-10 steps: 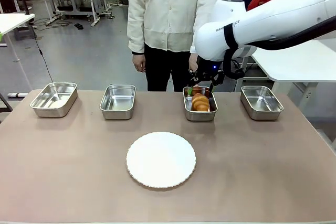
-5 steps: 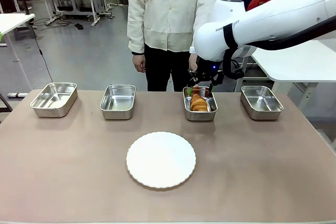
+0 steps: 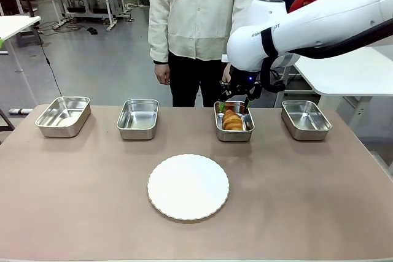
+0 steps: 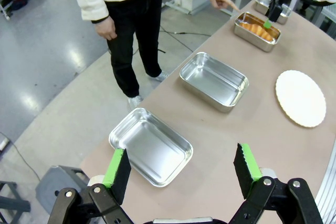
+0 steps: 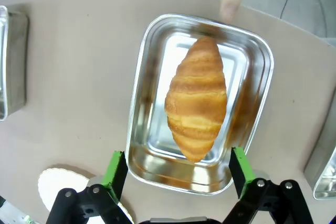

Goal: Place the bread in the container.
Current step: Place the Butter Roll into the Airtight Container indicated by the human.

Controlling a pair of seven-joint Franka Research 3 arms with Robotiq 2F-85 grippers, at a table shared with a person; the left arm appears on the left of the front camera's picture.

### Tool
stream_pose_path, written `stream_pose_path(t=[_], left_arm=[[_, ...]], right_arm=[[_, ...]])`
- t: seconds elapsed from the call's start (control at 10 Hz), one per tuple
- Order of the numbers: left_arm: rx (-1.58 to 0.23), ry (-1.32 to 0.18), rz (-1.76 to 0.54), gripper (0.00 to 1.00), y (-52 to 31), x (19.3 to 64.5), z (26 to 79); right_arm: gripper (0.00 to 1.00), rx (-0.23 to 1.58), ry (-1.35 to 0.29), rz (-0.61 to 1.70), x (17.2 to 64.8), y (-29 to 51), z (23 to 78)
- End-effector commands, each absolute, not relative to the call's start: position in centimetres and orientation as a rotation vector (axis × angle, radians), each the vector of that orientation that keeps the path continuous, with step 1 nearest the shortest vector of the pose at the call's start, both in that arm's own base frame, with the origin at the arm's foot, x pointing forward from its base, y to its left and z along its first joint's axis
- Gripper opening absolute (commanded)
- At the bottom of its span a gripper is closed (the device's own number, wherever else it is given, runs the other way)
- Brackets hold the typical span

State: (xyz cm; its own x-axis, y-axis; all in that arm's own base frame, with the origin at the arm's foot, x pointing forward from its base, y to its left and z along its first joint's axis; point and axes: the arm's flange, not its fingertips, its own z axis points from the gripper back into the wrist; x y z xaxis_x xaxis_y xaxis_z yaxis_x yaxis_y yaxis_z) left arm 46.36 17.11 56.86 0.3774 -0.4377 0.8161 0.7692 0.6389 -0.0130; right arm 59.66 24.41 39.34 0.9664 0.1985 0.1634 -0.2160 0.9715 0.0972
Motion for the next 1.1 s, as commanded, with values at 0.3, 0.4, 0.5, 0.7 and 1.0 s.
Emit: stream_pose_path(t=[0.3, 0.4, 0.5, 0.7, 1.0], left_arm=[[-0.431, -0.891, -0.814, 1.0, 17.1, 46.1, 57.0], [-0.431, -0.891, -0.814, 1.0, 17.1, 46.1, 57.0], [-0.431, -0.891, -0.814, 1.0, 17.1, 46.1, 57.0], [-0.431, -0.891, -0.814, 1.0, 17.1, 46.1, 57.0], [-0.431, -0.891, -0.814, 1.0, 17.1, 46.1, 57.0]], right_arm=[[1.0, 0.102, -0.373, 0.284, 48.6, 24.1, 46.6], [1.0, 0.079, -0.415, 0.284, 45.9, 23.3, 47.4], [1.0, 0.086, -0.435, 0.295, 43.9, 22.6, 47.6], [1.0, 0.096, -0.455, 0.303, 39.7, 21.4, 46.6], [1.0, 0.127, -0.467, 0.303, 36.8, 20.7, 44.1]])
